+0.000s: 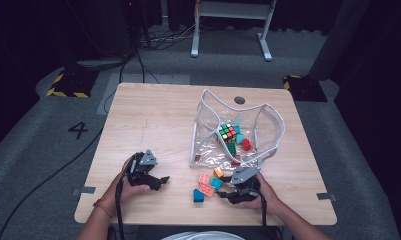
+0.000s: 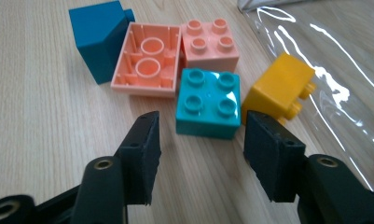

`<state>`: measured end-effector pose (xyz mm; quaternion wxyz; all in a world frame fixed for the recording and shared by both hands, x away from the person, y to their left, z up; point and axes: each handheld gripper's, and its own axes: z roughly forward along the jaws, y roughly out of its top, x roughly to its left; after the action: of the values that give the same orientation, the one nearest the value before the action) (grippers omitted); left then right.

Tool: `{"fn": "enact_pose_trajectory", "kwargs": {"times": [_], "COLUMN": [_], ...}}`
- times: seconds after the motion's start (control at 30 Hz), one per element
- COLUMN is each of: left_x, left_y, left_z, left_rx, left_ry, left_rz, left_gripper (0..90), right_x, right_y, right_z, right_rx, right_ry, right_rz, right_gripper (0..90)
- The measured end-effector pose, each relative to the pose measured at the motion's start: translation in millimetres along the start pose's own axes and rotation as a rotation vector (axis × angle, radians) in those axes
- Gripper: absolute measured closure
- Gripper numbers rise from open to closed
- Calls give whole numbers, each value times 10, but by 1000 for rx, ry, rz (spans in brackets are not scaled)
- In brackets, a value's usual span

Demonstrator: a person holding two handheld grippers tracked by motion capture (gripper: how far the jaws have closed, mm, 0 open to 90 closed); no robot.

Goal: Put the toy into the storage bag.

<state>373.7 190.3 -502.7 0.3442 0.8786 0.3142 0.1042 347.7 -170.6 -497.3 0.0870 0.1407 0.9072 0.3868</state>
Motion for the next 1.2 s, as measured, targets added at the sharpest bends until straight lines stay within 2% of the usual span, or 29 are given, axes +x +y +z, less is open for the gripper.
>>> {"fn": "enact_pose_trajectory", "kwargs": {"times": [0.03,0.07,0.1,0.2,0.23,0.3,0.37,0.4,0.53,0.57,0.67,0.73,0.8,0.83,0.87,0.93,0.97,1.13,1.17,1.2], "left_x": [0,0,0,0,0,0,0,1,0,0,0,0,0,0,0,-1,-1,-1,-1,-1], "left_y": [0,0,0,0,0,0,0,0,0,0,-1,0,0,0,0,-1,-1,0,0,0], "left_z": [1,0,1,1,0,0,1,1,1,0,1,0,0,0,0,1,1,0,0,0], "left_rx": [-1,0,-1,-1,0,0,-1,-1,-1,0,-1,0,0,0,0,-1,-1,-1,0,0], "left_ry": [0,0,0,0,0,0,0,0,0,0,0,0,1,0,0,-1,0,1,1,0], "left_rz": [0,0,0,0,0,0,0,0,0,0,0,0,0,0,0,0,-1,1,0,0], "left_gripper": [102,102,102,102,102,102,102,102,102,102,102,102,102,102,102,103,102,103,102,103], "right_x": [16,0,14,7,31,13,18,6,4,16,-18,-43,-97,-98,-117,-139,-160,-256,-291,-312], "right_y": [11,24,33,57,63,66,56,49,12,-3,-65,-119,-174,-202,-228,-294,-320,-461,-484,-523], "right_z": [3,29,32,61,61,67,48,43,-14,-45,-125,-194,-247,-289,-322,-430,-475,-671,-691,-737], "right_rx": [11,-5,6,-10,-1,-16,-7,-12,0,13,17,9,-16,-3,-2,21,30,26,7,-1], "right_ry": [-4,5,8,4,5,-2,-1,1,12,14,9,5,0,-10,-17,-38,-48,-91,-92,-101], "right_rz": [28,7,22,-1,18,-28,-11,-22,-17,10,8,24,-3,20,12,54,59,100,73,84], "right_gripper": [483,503,511,581,589,592,592,592,593,593,593,593,593,593,593,593,593,593,593,593]}}
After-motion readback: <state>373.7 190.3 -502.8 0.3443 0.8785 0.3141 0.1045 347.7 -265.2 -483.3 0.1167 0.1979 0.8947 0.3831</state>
